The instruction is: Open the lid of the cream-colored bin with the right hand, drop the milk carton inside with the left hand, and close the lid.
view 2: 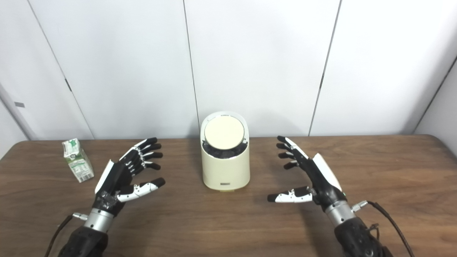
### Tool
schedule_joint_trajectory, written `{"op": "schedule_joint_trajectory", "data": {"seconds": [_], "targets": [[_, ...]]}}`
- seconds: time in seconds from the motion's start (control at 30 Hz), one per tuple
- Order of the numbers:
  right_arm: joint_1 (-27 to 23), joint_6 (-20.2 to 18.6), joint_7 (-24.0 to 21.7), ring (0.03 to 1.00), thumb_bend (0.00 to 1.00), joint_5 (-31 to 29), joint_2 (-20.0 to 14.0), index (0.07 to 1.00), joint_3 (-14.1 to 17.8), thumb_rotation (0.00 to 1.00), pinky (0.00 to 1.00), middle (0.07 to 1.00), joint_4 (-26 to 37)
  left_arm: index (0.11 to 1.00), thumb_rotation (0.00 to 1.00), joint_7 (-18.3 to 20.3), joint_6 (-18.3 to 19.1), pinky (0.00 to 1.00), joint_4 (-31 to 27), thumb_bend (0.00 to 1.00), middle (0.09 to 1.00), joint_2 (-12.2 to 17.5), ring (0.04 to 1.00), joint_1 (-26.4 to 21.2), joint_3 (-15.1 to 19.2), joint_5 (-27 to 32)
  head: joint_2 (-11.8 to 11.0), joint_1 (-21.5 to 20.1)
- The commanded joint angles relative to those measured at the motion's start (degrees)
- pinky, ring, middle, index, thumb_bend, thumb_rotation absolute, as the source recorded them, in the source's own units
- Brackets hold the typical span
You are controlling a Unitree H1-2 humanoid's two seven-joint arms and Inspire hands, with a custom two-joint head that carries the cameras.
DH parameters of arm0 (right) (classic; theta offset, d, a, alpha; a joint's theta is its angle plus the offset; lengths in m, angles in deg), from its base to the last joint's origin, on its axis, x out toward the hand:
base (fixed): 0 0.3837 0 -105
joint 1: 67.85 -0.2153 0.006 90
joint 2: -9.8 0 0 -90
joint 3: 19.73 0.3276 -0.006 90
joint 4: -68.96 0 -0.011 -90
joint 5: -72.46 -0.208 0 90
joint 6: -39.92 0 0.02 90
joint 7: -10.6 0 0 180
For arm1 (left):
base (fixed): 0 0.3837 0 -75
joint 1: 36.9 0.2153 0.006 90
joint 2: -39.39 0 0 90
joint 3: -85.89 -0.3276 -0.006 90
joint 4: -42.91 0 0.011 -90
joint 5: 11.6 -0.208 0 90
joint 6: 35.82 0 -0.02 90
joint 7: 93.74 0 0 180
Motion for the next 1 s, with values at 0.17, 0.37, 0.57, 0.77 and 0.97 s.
{"op": "schedule_joint_trajectory", "data": {"seconds": [0.17,0.37,0.57,0.77,0.97], "targets": [[-2.1,0.5,0.6,0.806,0.74,-0.4,-0.6,0.925,0.4,0.12,0.66,0.883,1.9,0.878,0.14,-0.3,-1.3,0.63,-1.8,0.74,0.832,0.8,0.769,-1.4,0.4,0.6,0.0,-0.1],[-2.2,0.3,0.3,0.812,0.74,-1.0,-0.5,0.927,0.4,0.11,0.67,0.885,1.9,0.878,0.14,-0.1,-1.9,0.64,-1.4,0.73,0.831,0.9,0.767,-1.7,0.3,0.4,-0.1,-0.2],[-2.2,-0.7,1.0,0.808,0.75,-0.4,0.0,0.924,0.5,0.18,0.67,0.878,2.6,0.876,0.14,0.1,-1.6,0.64,-1.5,0.73,0.832,1.0,0.765,-1.8,0.4,0.8,0.0,-0.5],[-4.0,-3.8,1.0,0.822,0.75,1.5,0.7,0.932,0.2,0.37,0.69,0.879,5.2,0.876,0.15,-0.1,-1.5,0.63,-1.6,0.74,0.83,1.2,0.763,-1.8,0.4,0.5,0.0,-0.6],[-7.5,-8.1,0.2,0.833,0.72,4.4,0.4,0.94,-0.7,0.35,0.72,0.891,7.3,0.874,0.14,0.0,-1.7,0.63,-1.5,0.74,0.828,0.9,0.763,-1.7,0.3,0.6,0.0,-0.3]]}}
